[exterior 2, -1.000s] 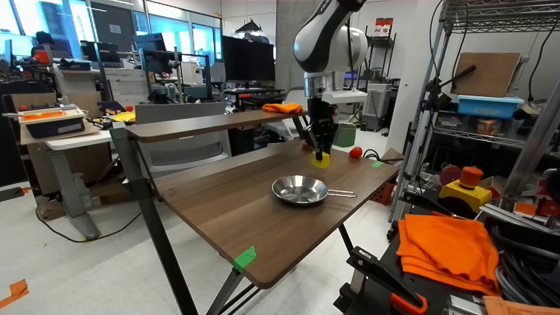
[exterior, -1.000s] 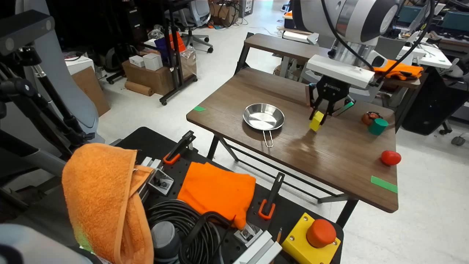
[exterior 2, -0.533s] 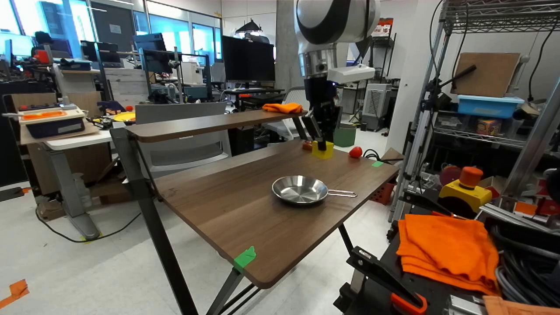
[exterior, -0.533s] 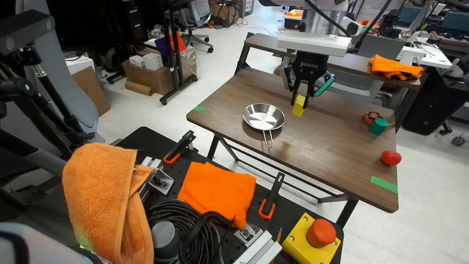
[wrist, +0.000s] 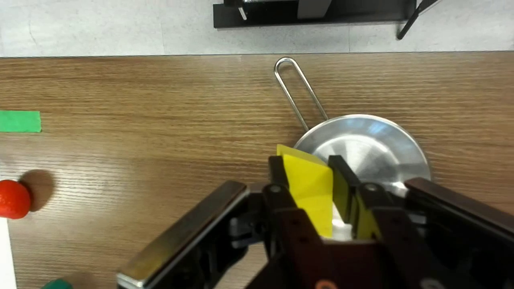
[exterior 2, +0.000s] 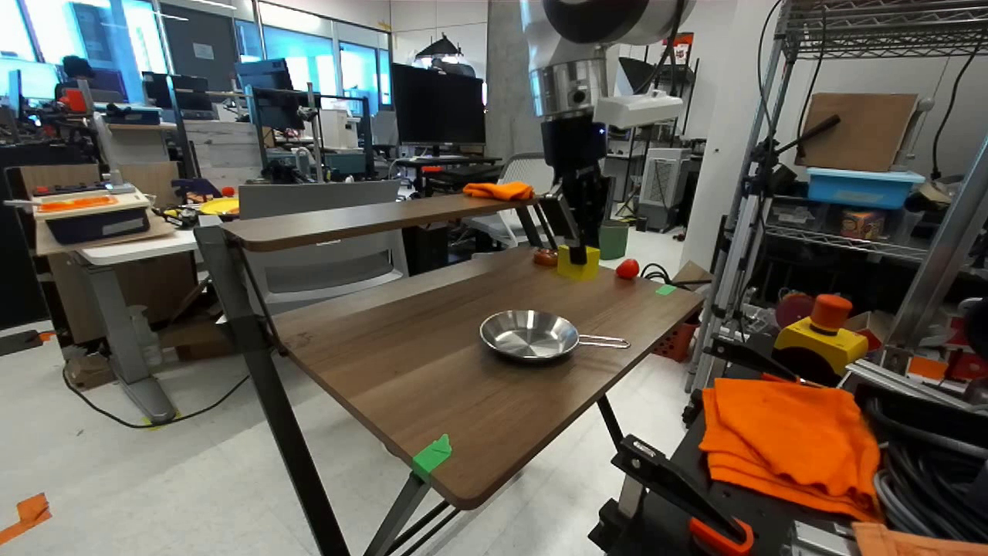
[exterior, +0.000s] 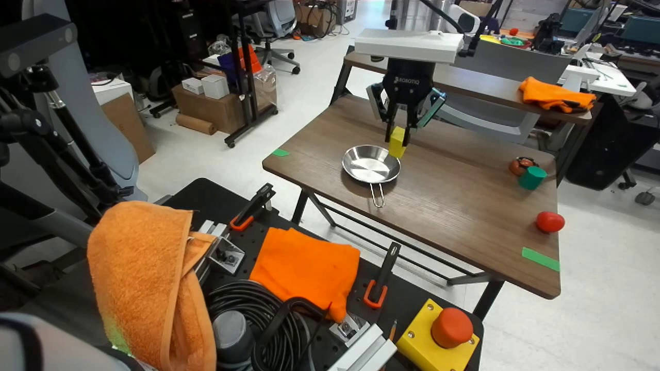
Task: Put the yellow block on the silver pan then remove it from the pan
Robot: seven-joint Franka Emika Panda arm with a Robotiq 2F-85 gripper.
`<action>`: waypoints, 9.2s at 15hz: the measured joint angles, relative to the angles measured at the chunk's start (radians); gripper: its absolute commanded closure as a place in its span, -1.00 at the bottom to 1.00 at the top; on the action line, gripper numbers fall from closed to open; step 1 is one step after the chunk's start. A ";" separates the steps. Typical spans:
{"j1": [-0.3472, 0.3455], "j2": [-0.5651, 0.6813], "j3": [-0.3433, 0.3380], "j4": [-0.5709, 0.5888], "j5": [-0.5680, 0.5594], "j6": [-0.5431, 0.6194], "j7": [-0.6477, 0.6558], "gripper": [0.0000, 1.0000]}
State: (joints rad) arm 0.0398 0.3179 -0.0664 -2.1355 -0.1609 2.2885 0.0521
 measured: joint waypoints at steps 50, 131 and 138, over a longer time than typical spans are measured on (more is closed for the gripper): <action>-0.034 0.143 0.034 -0.017 0.013 0.245 -0.122 0.85; -0.034 -0.022 0.123 -0.202 0.150 0.298 -0.127 0.85; -0.038 -0.021 0.107 -0.202 0.146 0.296 -0.128 0.85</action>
State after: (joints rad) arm 0.0017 0.2968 0.0408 -2.3377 -0.0152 2.5845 -0.0760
